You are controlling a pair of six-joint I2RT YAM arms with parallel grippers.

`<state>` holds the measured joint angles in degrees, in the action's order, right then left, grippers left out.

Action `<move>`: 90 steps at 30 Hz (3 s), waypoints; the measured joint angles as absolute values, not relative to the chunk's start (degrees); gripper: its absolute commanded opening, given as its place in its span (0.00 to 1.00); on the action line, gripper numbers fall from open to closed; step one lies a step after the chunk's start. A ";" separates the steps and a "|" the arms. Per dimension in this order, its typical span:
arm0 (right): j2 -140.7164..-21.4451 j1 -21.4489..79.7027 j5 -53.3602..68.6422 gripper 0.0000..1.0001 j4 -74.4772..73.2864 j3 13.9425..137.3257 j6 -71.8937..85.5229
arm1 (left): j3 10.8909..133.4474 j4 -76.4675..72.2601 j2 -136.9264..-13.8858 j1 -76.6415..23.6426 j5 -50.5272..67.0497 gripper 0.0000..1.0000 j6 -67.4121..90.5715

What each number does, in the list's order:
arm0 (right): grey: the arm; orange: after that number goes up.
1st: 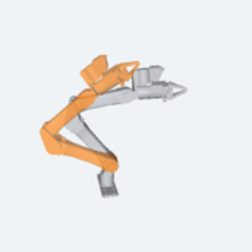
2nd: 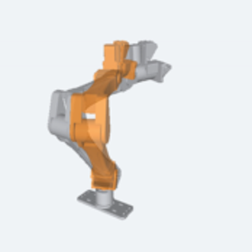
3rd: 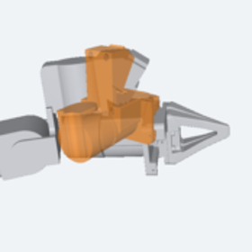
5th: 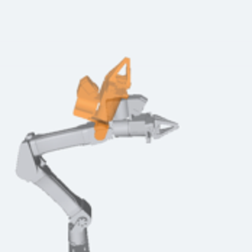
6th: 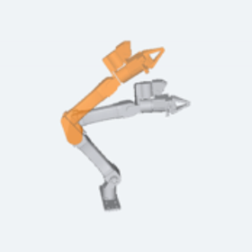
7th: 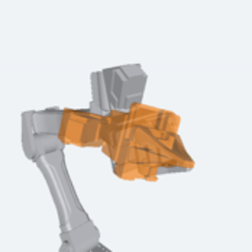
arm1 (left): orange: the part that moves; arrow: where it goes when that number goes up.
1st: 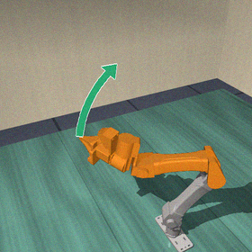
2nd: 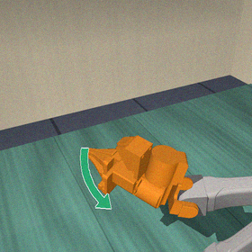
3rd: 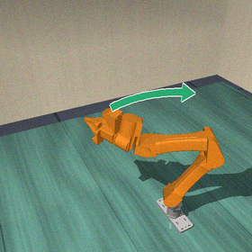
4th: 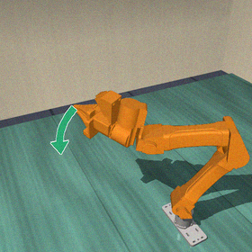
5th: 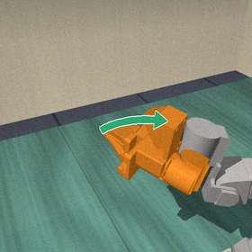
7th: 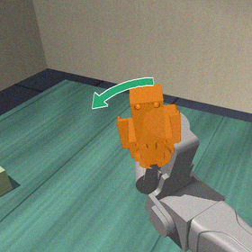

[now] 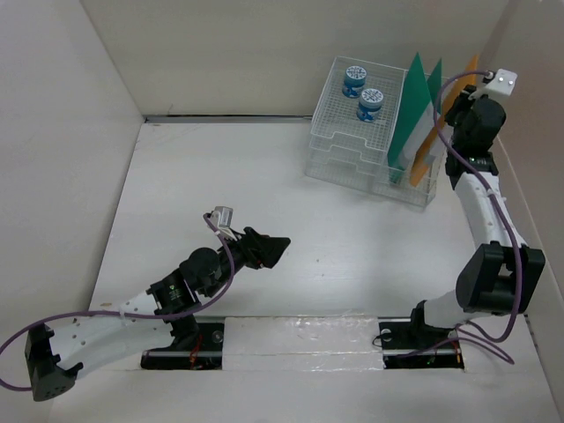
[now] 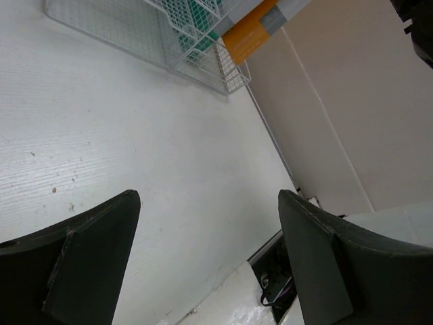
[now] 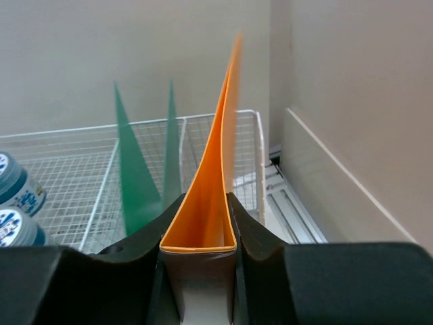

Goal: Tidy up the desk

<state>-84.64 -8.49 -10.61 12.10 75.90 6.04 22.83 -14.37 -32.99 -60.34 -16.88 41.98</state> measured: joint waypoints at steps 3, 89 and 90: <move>-83.53 -6.04 -12.23 0.00 21.12 70.74 2.07 | 22.83 -14.35 -32.99 -60.34 -16.86 0.79 42.00; -95.29 -8.16 -11.20 0.00 65.21 63.81 -5.69 | 25.43 -12.25 -39.97 -60.34 -20.47 0.78 43.55; -95.29 -8.16 -11.00 0.00 65.39 63.81 -5.72 | 25.43 -12.23 -40.03 -60.34 -20.58 0.78 43.57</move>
